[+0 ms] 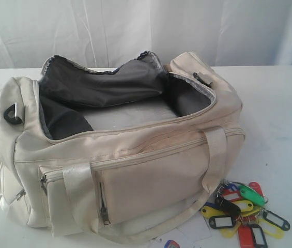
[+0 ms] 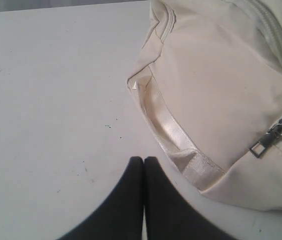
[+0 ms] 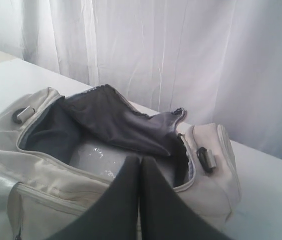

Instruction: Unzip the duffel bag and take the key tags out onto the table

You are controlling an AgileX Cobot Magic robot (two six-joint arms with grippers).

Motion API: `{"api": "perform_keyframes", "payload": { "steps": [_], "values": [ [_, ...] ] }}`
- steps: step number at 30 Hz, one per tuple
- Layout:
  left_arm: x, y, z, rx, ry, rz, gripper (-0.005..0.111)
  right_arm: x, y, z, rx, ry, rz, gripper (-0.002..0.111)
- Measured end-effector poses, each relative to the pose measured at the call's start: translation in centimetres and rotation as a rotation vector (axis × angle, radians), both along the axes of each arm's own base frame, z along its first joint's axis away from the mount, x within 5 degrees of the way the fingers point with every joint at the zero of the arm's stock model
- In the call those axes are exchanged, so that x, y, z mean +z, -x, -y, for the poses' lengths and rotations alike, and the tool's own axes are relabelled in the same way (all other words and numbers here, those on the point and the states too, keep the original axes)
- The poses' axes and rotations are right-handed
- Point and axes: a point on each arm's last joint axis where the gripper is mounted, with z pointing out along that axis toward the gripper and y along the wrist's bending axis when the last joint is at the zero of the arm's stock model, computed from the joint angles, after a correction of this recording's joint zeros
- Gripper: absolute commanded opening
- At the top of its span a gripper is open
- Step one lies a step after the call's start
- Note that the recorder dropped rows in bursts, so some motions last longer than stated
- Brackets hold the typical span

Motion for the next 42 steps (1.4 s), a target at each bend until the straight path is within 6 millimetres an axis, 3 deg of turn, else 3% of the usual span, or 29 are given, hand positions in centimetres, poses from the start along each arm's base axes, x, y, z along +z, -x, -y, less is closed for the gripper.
{"api": "perform_keyframes", "payload": {
  "steps": [7, 13, 17, 18, 25, 29, 42],
  "values": [
    [0.0, 0.0, 0.0, 0.000, 0.000, 0.000, 0.000, 0.0, 0.9, 0.1, 0.000, -0.005, 0.032, 0.000],
    [0.0, 0.0, 0.0, 0.000, 0.000, 0.000, 0.000, -2.7, 1.2, 0.5, -0.025, 0.063, 0.005, 0.000],
    [0.0, 0.0, 0.0, 0.000, 0.000, 0.000, 0.000, -8.3, 1.7, 1.9, -0.109, 0.354, 0.000, 0.000],
    [0.0, 0.0, 0.0, 0.000, 0.000, 0.000, 0.000, -10.7, 1.7, 2.3, -0.123, 0.436, -0.025, 0.000],
    [0.0, 0.0, 0.0, -0.001, -0.002, 0.000, 0.000, -19.9, 1.7, 3.2, -0.175, 0.535, -0.087, 0.000],
    [0.0, 0.0, 0.0, -0.001, -0.002, 0.000, 0.000, -18.7, 0.7, 4.0, -0.339, 0.481, 0.109, 0.000],
    [0.0, 0.0, 0.0, -0.001, -0.004, 0.000, 0.000, -18.4, 0.6, 4.1, -0.368, 0.463, 0.135, 0.000]
  ]
}}
